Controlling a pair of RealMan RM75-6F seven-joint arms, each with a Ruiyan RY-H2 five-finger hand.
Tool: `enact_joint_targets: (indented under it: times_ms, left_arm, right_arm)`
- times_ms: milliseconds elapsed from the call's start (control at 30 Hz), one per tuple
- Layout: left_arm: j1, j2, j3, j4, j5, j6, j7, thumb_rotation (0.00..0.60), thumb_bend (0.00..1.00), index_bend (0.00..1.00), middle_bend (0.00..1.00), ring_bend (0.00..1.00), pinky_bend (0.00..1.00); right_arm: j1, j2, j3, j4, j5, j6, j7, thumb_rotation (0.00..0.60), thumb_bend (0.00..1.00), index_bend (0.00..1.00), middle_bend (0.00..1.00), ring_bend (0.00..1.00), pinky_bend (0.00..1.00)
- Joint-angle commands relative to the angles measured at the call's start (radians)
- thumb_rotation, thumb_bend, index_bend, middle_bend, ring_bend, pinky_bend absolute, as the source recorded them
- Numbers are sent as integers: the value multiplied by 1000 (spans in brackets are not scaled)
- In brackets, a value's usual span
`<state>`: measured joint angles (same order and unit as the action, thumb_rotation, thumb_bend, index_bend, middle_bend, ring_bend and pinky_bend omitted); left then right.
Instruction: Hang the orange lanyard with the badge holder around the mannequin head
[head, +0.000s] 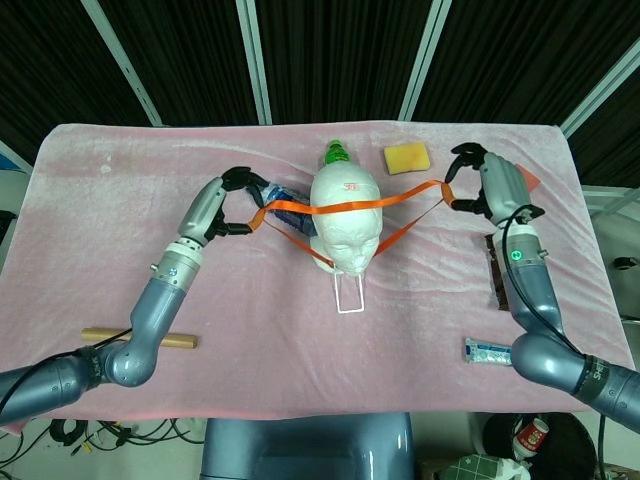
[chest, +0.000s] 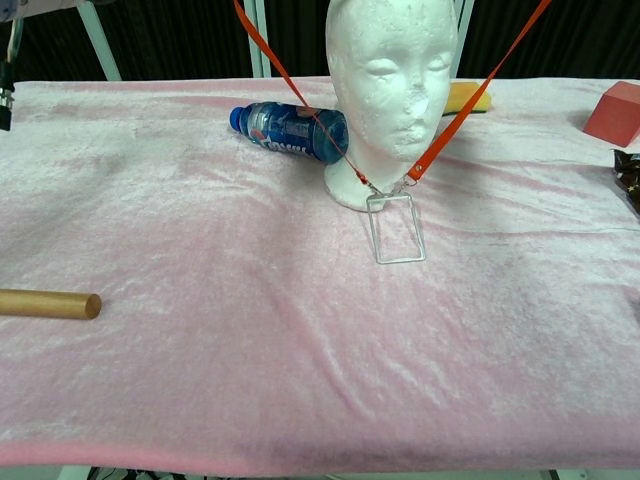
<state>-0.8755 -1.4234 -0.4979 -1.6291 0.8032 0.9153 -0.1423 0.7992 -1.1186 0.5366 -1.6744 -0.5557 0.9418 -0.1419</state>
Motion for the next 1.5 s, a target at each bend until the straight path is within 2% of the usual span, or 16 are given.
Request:
enact_joint_targets:
  times_ms: [33,300,700,900,1200,1500]
  left_arm:
    - [-19,-26,-11,32,-17,1,-9,600,441,604,323,104,110]
    - [-53,-84,-29,128,-50,6,-19,600,441,606,324,104,110]
    - [-84,-135,-53,256,-56,-8,-53,600,441,606,324,104,110]
    - [-98,-176,-54,338,-53,-18,-77,600,441,607,324,104,110]
    - [-113,-239,-65,460,-24,-34,-144,600,441,610,327,104,110]
    - [-131,-278,-86,535,-12,-37,-180,600,442,611,327,104,110]
  right_arm:
    - [29,-12,6,23,26,-14,-12,600,576,921,247,297,252]
    - [113,-43,3,106,117,-50,-58,600,578,922,248,298,252]
    - [202,-97,-9,234,195,-80,-98,600,581,922,248,303,252]
    - [238,-136,-39,300,206,-97,-132,600,581,922,248,306,252]
    - [278,-196,-50,403,214,-121,-137,600,583,922,248,307,252]
    - [294,-235,-56,472,205,-146,-122,600,589,922,248,306,252]
